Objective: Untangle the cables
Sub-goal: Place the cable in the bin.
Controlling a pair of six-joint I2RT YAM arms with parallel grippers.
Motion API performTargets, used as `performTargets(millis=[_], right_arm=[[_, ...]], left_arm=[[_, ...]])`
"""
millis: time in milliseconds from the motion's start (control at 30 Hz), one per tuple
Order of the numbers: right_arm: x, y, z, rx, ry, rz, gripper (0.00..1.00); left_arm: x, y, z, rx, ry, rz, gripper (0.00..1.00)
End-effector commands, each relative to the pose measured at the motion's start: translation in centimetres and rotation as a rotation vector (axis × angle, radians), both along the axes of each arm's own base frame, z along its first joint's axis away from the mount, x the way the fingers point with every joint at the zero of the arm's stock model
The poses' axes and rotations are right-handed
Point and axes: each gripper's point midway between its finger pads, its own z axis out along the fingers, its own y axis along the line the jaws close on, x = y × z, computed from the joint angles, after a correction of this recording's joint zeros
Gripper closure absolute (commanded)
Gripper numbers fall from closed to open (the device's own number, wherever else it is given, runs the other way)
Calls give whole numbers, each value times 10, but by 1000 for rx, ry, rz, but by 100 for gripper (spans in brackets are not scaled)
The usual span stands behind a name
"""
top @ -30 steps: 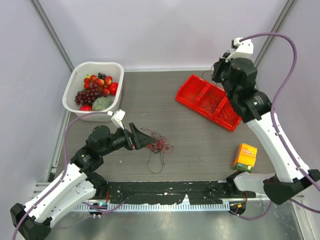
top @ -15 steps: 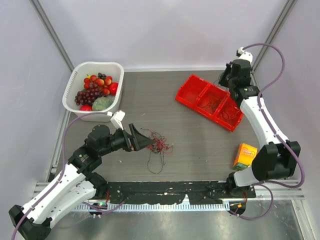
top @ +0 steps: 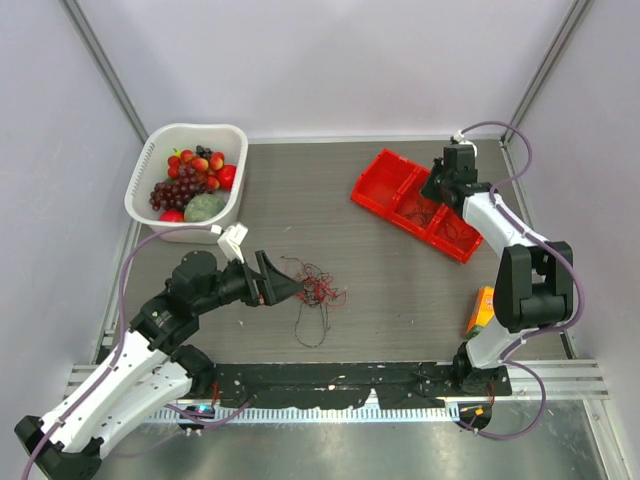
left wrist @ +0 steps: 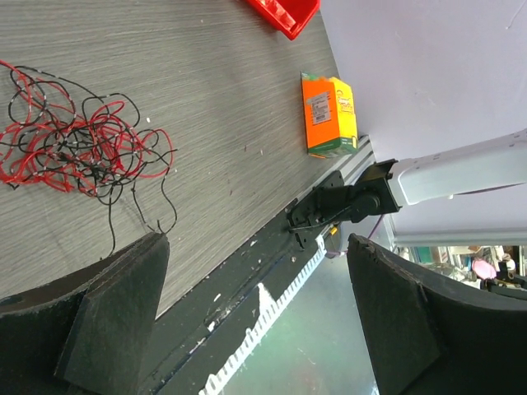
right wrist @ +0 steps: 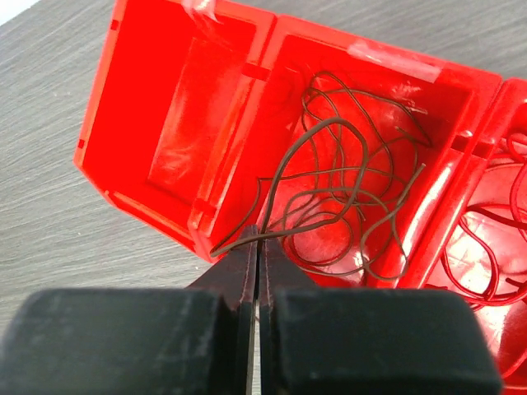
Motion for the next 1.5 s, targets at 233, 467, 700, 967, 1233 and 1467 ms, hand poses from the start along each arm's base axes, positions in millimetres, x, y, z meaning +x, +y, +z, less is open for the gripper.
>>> performTargets(millis=[233, 467, 700, 967, 1233, 1467], right_arm=[[22, -13, -59, -3, 217, 64, 99], [10, -13, -39, -23, 252, 48, 64], [-17, -31, 7, -156, 201, -17, 45], [-85, 77, 17, -58, 108, 352, 44], [-230, 250, -15, 183, 65, 891, 45], [-244, 270, -22, 121, 55, 909, 48]], left_arm=[[4, 16, 8, 45, -25, 74, 5], [13, 39, 1, 178, -19, 172, 4], [15, 28, -27, 188, 55, 143, 6], [11, -12, -77, 126, 216, -5, 28], [19, -13, -128, 252, 289, 15, 32], [11, -19, -164, 283, 365, -4, 44]])
